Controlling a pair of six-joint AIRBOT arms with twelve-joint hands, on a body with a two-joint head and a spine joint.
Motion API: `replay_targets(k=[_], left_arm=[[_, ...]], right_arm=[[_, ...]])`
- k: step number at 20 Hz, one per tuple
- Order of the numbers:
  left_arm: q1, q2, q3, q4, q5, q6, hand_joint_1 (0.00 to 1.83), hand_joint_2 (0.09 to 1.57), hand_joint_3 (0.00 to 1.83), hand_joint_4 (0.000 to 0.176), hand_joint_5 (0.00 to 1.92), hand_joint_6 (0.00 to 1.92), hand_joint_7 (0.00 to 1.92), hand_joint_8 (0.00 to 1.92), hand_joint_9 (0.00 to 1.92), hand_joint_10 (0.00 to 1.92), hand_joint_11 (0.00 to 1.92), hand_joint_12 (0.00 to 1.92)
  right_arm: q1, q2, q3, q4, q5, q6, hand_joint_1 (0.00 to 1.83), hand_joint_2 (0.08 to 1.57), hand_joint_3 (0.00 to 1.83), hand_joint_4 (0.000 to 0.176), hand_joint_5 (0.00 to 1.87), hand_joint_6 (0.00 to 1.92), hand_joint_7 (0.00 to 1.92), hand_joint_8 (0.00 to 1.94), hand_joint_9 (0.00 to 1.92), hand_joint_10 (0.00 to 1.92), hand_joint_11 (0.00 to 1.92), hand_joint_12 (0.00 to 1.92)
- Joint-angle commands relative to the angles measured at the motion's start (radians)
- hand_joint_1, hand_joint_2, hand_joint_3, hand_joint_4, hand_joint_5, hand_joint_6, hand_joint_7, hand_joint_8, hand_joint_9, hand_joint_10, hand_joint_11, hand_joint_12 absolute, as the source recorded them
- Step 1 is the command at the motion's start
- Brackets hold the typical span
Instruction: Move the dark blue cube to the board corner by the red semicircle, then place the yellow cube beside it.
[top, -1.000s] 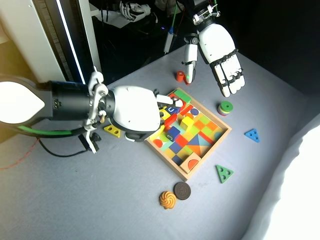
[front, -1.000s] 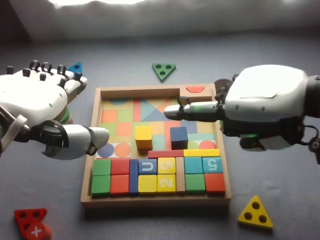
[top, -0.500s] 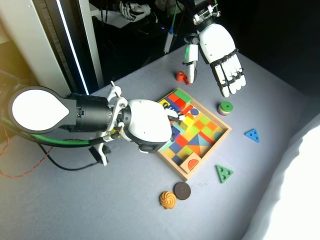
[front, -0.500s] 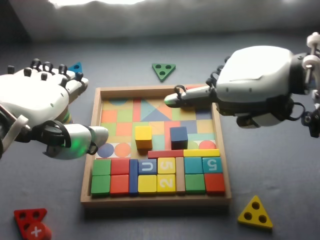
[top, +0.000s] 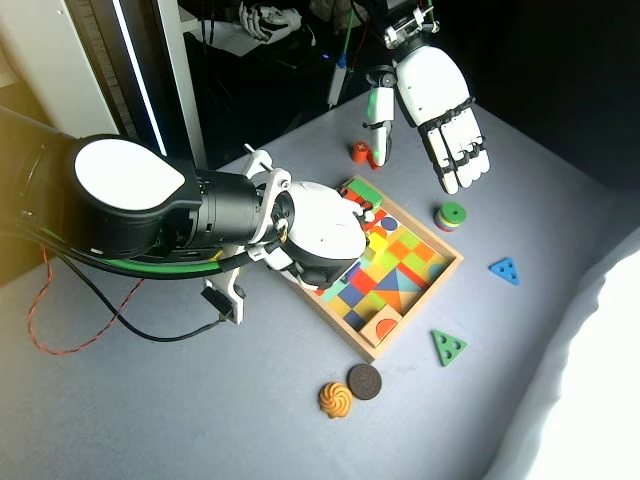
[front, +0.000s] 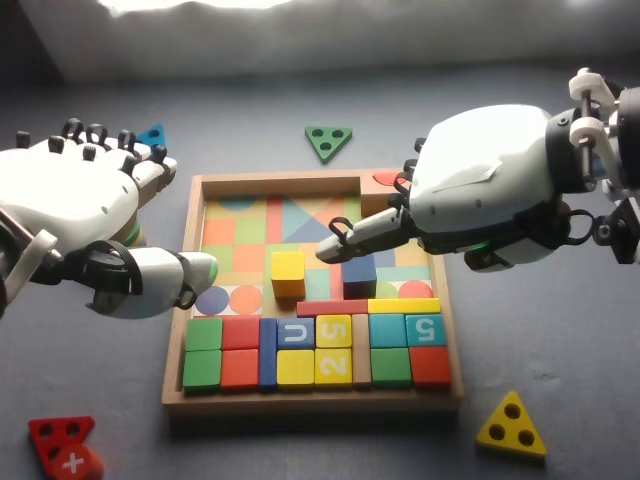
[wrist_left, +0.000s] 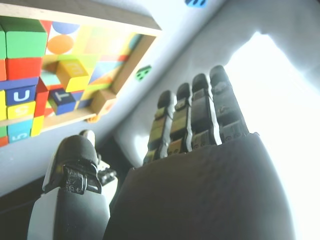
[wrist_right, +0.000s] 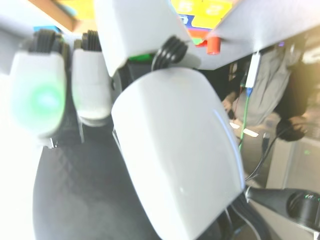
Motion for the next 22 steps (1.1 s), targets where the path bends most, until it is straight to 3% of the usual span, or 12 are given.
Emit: replay_targets(k=[1,2,3,5,6,7,13,18,21,22], left_arm=[[-0.013,0.009,0.002,0.062,-0.046,0.002,0.00,1.25,0.00,0.000,0.04,0.00,0.03,0.00,0.01,0.00,0.00,0.01],[-0.013,0.009,0.002,0.061,-0.046,0.002,0.00,1.25,0.00,0.000,0.06,0.01,0.05,0.01,0.02,0.01,0.02,0.01],[-0.013,0.009,0.003,0.061,-0.046,0.002,0.00,1.25,0.00,0.000,0.03,0.00,0.02,0.00,0.00,0.00,0.00,0.00],[-0.014,0.009,0.003,0.061,-0.046,0.002,0.00,1.26,0.00,0.000,0.05,0.01,0.04,0.01,0.01,0.00,0.00,0.00],[-0.014,0.009,0.003,0.061,-0.046,0.002,0.00,1.26,0.00,0.000,0.04,0.00,0.04,0.01,0.01,0.00,0.00,0.00],[-0.014,0.009,0.003,0.061,-0.046,0.002,0.00,1.27,0.01,0.000,0.05,0.01,0.02,0.00,0.00,0.00,0.00,0.00],[-0.015,0.008,0.002,0.061,-0.046,0.002,0.00,1.26,0.00,0.000,0.08,0.01,0.04,0.01,0.01,0.00,0.01,0.01],[-0.023,0.007,0.004,0.061,-0.046,0.002,0.00,1.28,0.00,0.000,0.09,0.01,0.08,0.01,0.05,0.01,0.04,0.02],[-0.028,0.007,0.004,0.061,-0.046,0.002,0.00,1.28,0.01,0.000,0.07,0.00,0.06,0.00,0.04,0.00,0.03,0.02],[-0.029,0.007,0.004,0.061,-0.046,0.002,0.00,1.28,0.00,0.000,0.05,0.00,0.04,0.00,0.01,0.00,0.01,0.01]], right_arm=[[0.015,0.008,0.009,0.012,0.014,0.018,1.83,1.22,0.00,0.020,0.18,0.01,1.35,1.94,1.52,1.92,1.59,1.92],[0.016,0.001,0.020,-0.017,0.014,0.041,1.83,1.22,0.00,0.041,0.19,0.01,1.32,1.94,1.51,1.92,1.57,1.92],[0.016,-0.004,0.028,-0.027,0.015,0.050,1.83,1.22,0.00,0.040,0.20,0.02,1.32,1.94,1.51,1.92,1.57,1.92],[0.016,-0.016,0.047,-0.043,0.016,0.055,1.83,1.24,0.00,0.028,0.21,0.02,1.35,1.94,1.53,1.92,1.60,1.92],[0.016,-0.020,0.054,-0.047,0.016,0.057,1.83,1.25,0.00,0.013,0.20,0.01,1.34,1.94,1.53,1.92,1.60,1.92],[0.015,-0.028,0.064,-0.047,0.017,0.058,1.83,1.22,0.00,0.004,0.23,0.01,1.26,1.94,1.51,1.92,1.60,1.92],[-0.003,-0.057,0.100,-0.053,0.018,0.060,1.83,1.22,0.00,0.000,0.26,0.01,1.25,1.94,1.49,1.92,1.60,1.92],[-0.017,-0.061,0.104,-0.062,0.016,0.060,1.83,1.23,0.00,0.033,0.22,0.01,1.29,1.94,1.51,1.92,1.61,1.92],[-0.020,-0.061,0.104,-0.063,0.015,0.060,1.83,1.22,0.00,0.008,0.24,0.01,1.31,1.94,1.49,1.92,1.59,1.92],[-0.021,-0.061,0.105,-0.064,0.014,0.060,1.83,1.22,0.00,0.047,0.32,0.03,1.30,1.94,1.44,1.92,1.55,1.92]])
